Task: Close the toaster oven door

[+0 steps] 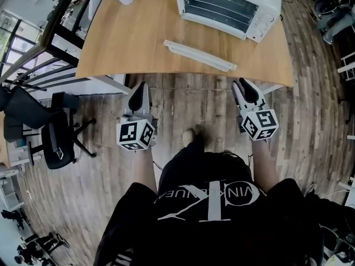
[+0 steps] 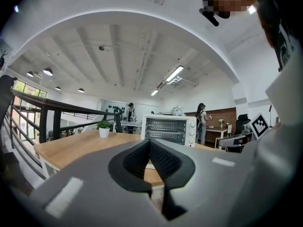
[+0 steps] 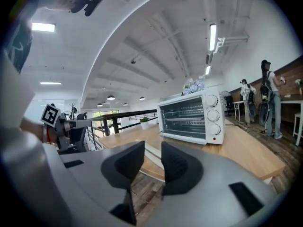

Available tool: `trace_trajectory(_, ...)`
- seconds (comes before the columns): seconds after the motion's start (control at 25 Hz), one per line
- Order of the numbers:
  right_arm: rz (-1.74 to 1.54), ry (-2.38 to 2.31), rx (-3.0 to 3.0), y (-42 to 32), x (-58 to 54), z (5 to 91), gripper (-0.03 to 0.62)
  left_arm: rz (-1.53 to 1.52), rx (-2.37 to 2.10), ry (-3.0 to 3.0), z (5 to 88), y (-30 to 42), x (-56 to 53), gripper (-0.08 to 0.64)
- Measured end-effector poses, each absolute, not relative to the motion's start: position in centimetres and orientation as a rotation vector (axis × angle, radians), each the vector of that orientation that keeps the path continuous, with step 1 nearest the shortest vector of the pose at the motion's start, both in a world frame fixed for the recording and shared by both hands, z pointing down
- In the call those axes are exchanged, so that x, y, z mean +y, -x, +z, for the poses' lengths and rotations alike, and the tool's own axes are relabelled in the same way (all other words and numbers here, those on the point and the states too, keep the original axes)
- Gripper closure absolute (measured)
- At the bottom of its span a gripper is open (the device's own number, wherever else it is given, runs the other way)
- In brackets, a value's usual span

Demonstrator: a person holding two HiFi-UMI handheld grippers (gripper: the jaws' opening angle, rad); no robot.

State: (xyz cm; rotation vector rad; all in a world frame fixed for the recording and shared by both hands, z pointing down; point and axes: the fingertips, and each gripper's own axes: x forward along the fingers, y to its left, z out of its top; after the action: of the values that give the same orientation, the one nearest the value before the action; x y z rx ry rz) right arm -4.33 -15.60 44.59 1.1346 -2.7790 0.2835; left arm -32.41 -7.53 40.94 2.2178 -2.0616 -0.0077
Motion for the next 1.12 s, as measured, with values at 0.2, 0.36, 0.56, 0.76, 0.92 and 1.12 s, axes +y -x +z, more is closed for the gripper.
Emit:
trace_trajectory(0.2,0.306,-1.237,-2.727,5.1,-15.6,45.2,0.518,0.001,-1.954,-2.293,41.8,33.1,-9.9,0.549)
trace_trajectory(0.36,0.32,-1.322,-2.681,4.9,-15.4,45.6,0.518,0.0,-1.868,-2.356,42.3,32.6,-11.4,0.551)
trace_trajectory(0.56,0.34,-1.376,-2.64,4.5,-15.0,46.7,0.518,-0.001,-1.793,-2.4,43.4,31.5,-12.1,0.549)
trace_trajectory(0.76,0.364,-1.413,-2.615,4.2,-15.1,47.5,0.518,0.014,-1.744,-2.419,44.4,30.7,-12.7,0.55)
trace_trajectory(0.92,0.394,-1.453,-2.604,4.1,-15.8,48.3,0.518,0.047,-1.709,-2.434,45.5,30.3,-13.3,0.55)
trace_trajectory(1.12,0.434,-1.483,-2.579,3.8,-16.9,49.9,0.518,0.081,-1.673,-2.434,47.1,29.6,-14.4,0.549)
